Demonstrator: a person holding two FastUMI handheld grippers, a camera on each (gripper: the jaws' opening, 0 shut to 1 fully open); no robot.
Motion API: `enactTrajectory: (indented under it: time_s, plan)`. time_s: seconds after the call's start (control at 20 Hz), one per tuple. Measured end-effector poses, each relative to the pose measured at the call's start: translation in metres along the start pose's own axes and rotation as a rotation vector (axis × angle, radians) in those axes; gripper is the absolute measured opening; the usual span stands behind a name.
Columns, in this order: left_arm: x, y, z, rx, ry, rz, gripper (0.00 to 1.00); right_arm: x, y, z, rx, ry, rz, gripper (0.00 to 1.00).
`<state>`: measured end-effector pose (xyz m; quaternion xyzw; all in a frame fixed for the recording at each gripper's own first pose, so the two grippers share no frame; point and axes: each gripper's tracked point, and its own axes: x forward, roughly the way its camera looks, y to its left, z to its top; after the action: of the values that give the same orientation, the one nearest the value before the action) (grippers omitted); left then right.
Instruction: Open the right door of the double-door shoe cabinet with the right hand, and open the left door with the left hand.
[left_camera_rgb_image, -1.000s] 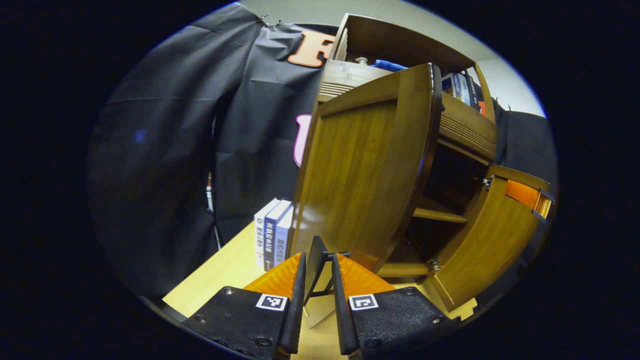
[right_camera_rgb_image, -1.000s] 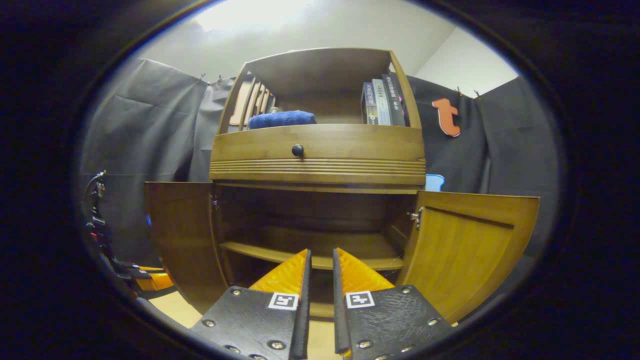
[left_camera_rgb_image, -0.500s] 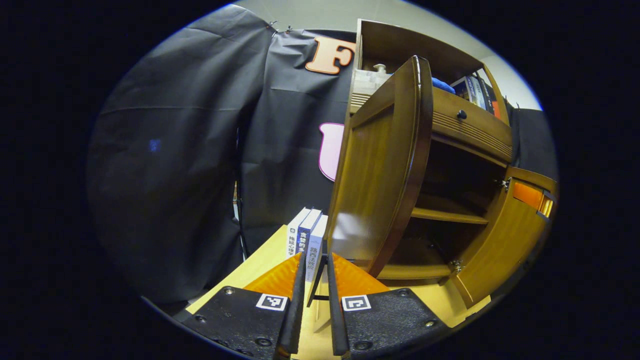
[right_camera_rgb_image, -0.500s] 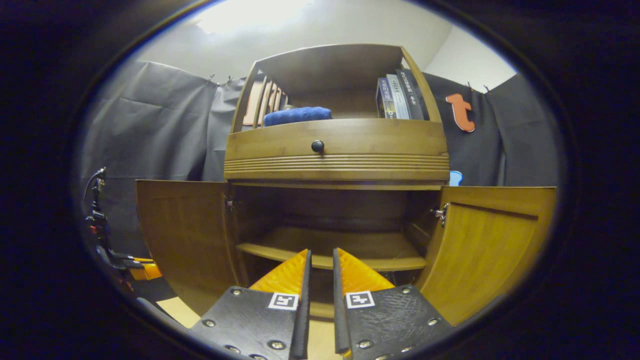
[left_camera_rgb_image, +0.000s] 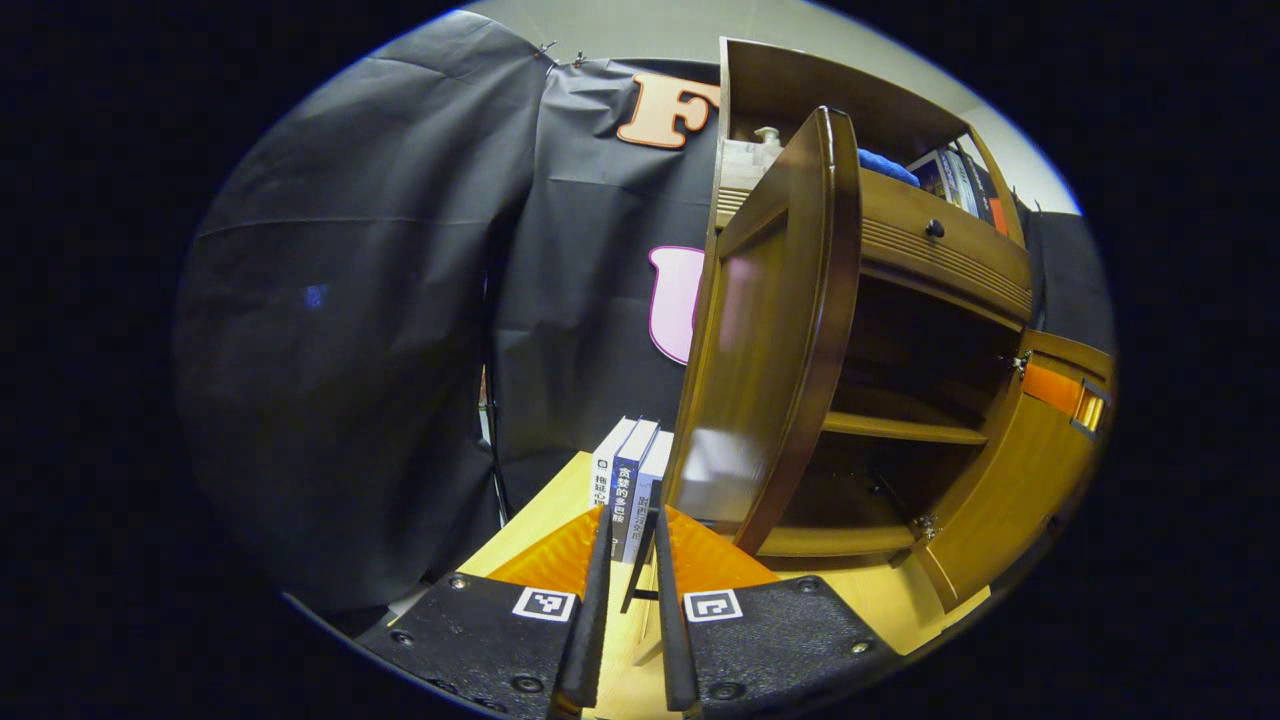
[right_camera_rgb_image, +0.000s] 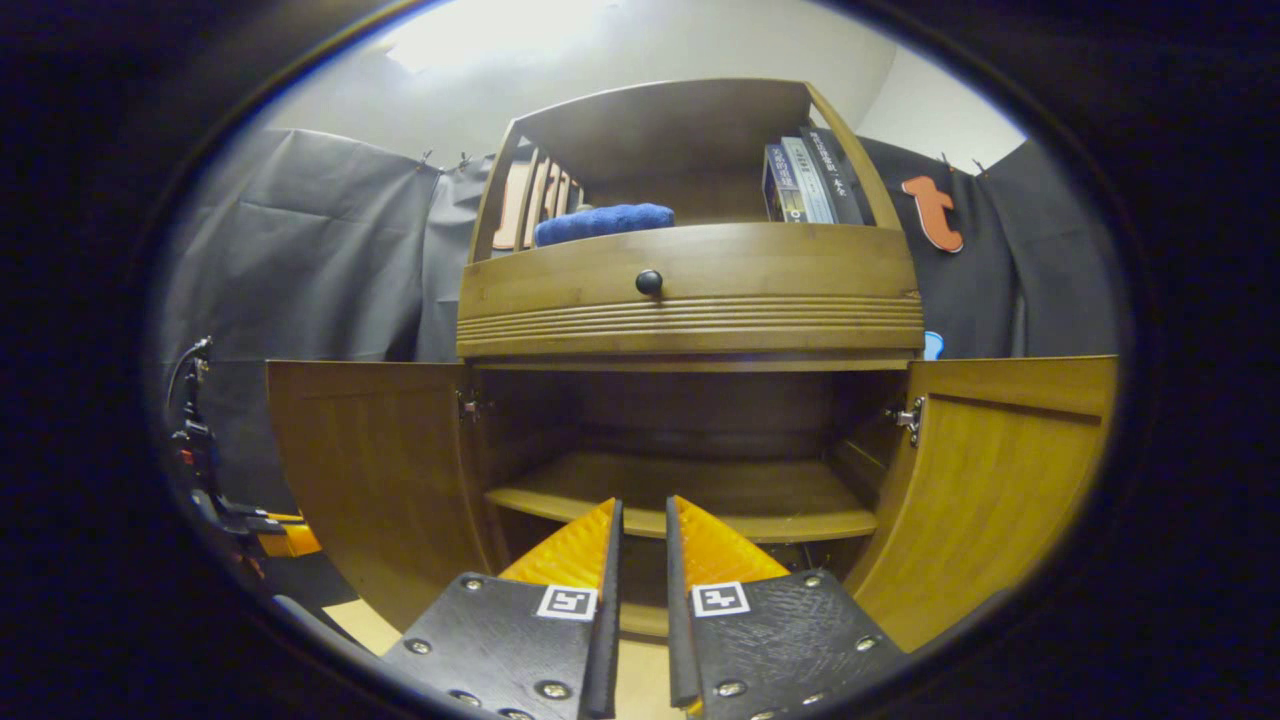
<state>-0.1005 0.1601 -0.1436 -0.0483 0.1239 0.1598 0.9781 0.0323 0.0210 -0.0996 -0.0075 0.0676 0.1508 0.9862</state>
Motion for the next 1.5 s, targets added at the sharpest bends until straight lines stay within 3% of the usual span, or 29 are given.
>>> enactTrajectory:
  time_s: [0.05, 0.1, 0.2, 0.25, 0.3, 0.35, 0.45, 0.5, 0.75, 0.9, 0.95, 1.0, 1.15, 1.2, 1.25, 1.4, 1.5]
  plan:
    - [-0.001, 0.003, 0.002, 0.002, -0.005, 0.011, 0.34, 0.001, -0.001, -0.001, 0.003, 0.001, 0.001, 0.20]
    - [-0.002, 0.006, 0.005, 0.012, -0.008, 0.028, 0.17, 0.001, -0.001, -0.002, 0.007, 0.003, 0.003, 0.20]
    - [-0.007, 0.019, 0.013, 0.036, -0.036, 0.068, 0.17, 0.003, -0.002, -0.004, 0.014, 0.007, 0.008, 0.21]
    - [-0.010, 0.026, 0.018, 0.042, -0.049, 0.088, 0.26, 0.004, -0.002, -0.004, 0.016, 0.007, 0.012, 0.21]
    - [-0.011, 0.032, 0.021, 0.042, -0.054, 0.108, 0.17, 0.005, -0.002, -0.004, 0.018, 0.006, 0.017, 0.21]
    - [-0.014, 0.037, 0.023, 0.039, -0.055, 0.128, 0.17, 0.006, -0.002, -0.003, 0.018, 0.005, 0.022, 0.21]
    - [-0.018, 0.039, 0.024, 0.024, -0.062, 0.148, 0.34, 0.008, -0.002, -0.003, 0.017, 0.004, 0.032, 0.20]
    - [-0.021, 0.037, 0.025, 0.017, -0.066, 0.154, 0.26, 0.009, -0.002, -0.004, 0.018, 0.003, 0.036, 0.20]
    - [-0.035, 0.028, 0.053, 0.052, -0.130, 0.218, 0.17, 0.002, -0.010, -0.003, 0.011, 0.000, 0.040, 0.20]
    - [-0.046, 0.012, 0.090, 0.056, -0.216, 0.225, 0.07, -0.005, -0.025, 0.001, 0.012, -0.005, 0.024, 0.21]
    - [-0.048, 0.005, 0.099, 0.063, -0.232, 0.224, 0.12, -0.008, -0.031, 0.002, 0.013, -0.006, 0.017, 0.23]
    - [-0.051, -0.004, 0.110, 0.069, -0.253, 0.217, 0.06, -0.011, -0.037, 0.003, 0.013, -0.006, 0.008, 0.20]
    - [-0.054, -0.040, 0.141, 0.096, -0.320, 0.163, 0.06, -0.023, -0.057, 0.009, 0.018, -0.013, -0.031, 0.21]
    - [-0.052, -0.056, 0.145, 0.113, -0.325, 0.135, 0.10, -0.027, -0.063, 0.012, 0.024, -0.020, -0.044, 0.21]
    - [-0.048, -0.074, 0.145, 0.123, -0.326, 0.099, 0.14, -0.031, -0.069, 0.016, 0.029, -0.029, -0.057, 0.20]
    - [-0.037, -0.131, 0.142, 0.140, -0.317, -0.032, 0.06, -0.045, -0.082, 0.027, 0.025, -0.051, -0.100, 0.20]
    - [-0.029, -0.165, 0.138, 0.159, -0.302, -0.112, 0.14, -0.053, -0.088, 0.032, 0.025, -0.061, -0.119, 0.20]
